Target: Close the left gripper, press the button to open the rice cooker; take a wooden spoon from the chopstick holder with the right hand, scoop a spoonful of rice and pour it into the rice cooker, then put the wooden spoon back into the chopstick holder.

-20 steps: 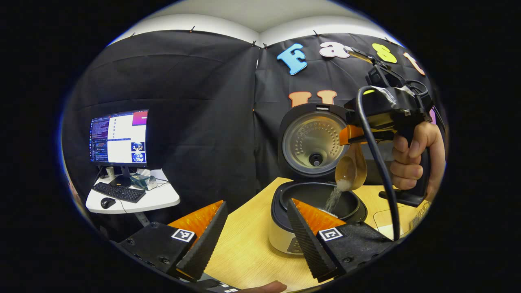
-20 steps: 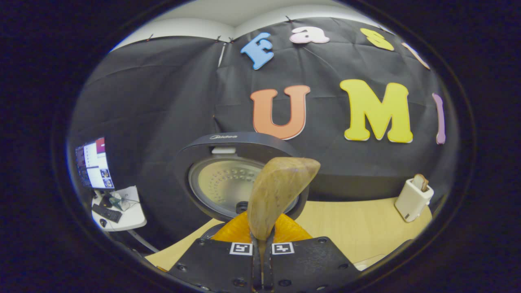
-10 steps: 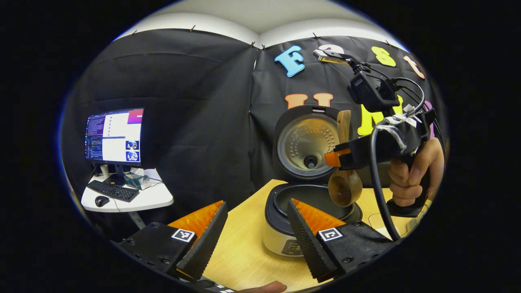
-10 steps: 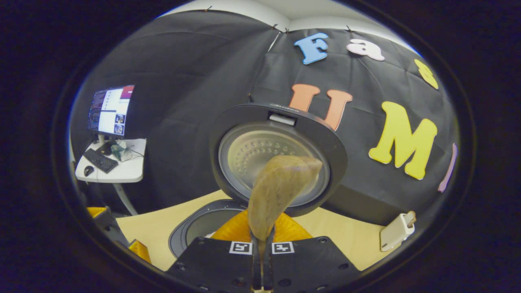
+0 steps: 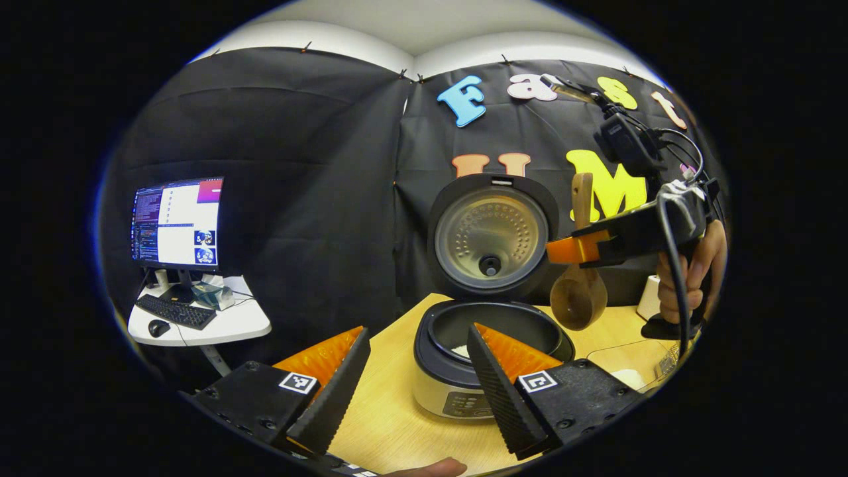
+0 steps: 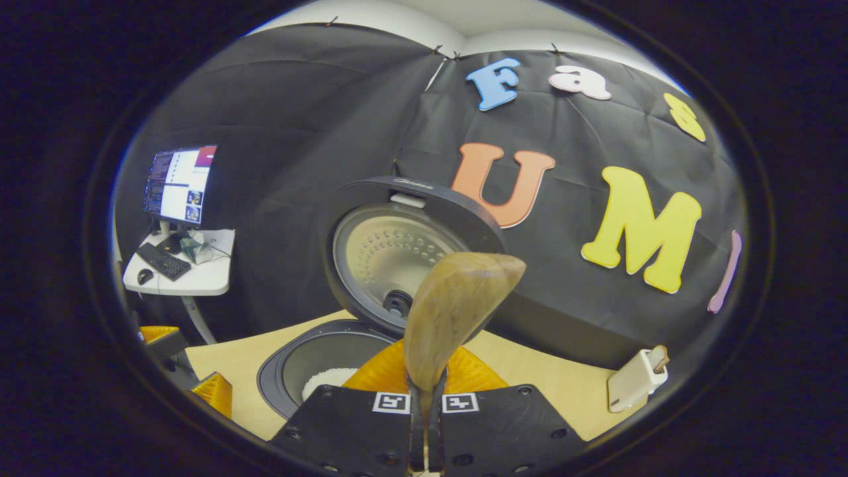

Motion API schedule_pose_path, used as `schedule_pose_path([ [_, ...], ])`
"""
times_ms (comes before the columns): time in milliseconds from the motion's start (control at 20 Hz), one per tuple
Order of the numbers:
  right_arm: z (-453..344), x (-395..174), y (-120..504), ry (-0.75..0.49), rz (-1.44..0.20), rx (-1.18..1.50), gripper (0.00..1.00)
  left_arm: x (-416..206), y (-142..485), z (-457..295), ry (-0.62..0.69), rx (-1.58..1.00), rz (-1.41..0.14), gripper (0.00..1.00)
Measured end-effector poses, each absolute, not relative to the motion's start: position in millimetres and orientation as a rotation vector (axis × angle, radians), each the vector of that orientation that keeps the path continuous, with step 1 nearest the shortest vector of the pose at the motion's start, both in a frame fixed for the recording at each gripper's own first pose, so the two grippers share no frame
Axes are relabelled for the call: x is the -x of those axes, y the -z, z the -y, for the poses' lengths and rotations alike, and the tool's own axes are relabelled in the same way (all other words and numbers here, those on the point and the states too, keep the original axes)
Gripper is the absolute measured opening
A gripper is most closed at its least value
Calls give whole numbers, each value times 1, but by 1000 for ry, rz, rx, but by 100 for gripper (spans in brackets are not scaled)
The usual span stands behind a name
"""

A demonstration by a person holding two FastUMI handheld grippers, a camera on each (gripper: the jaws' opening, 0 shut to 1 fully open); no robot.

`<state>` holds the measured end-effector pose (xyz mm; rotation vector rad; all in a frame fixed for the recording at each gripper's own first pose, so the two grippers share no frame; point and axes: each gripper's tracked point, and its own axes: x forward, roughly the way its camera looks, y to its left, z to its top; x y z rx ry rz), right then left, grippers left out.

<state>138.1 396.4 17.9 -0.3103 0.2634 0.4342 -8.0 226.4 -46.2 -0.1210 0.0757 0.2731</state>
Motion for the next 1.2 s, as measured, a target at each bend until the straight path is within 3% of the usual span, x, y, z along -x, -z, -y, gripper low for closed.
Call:
schedule_pose_path([
  [700,-246,-101,-60,-360,-217,153,3,6,32,-195,-221,115,-47,94],
  [1200,-118,-80,-39,-243,-266,-31,2,2,23,-155,-174,37,-34,94],
])
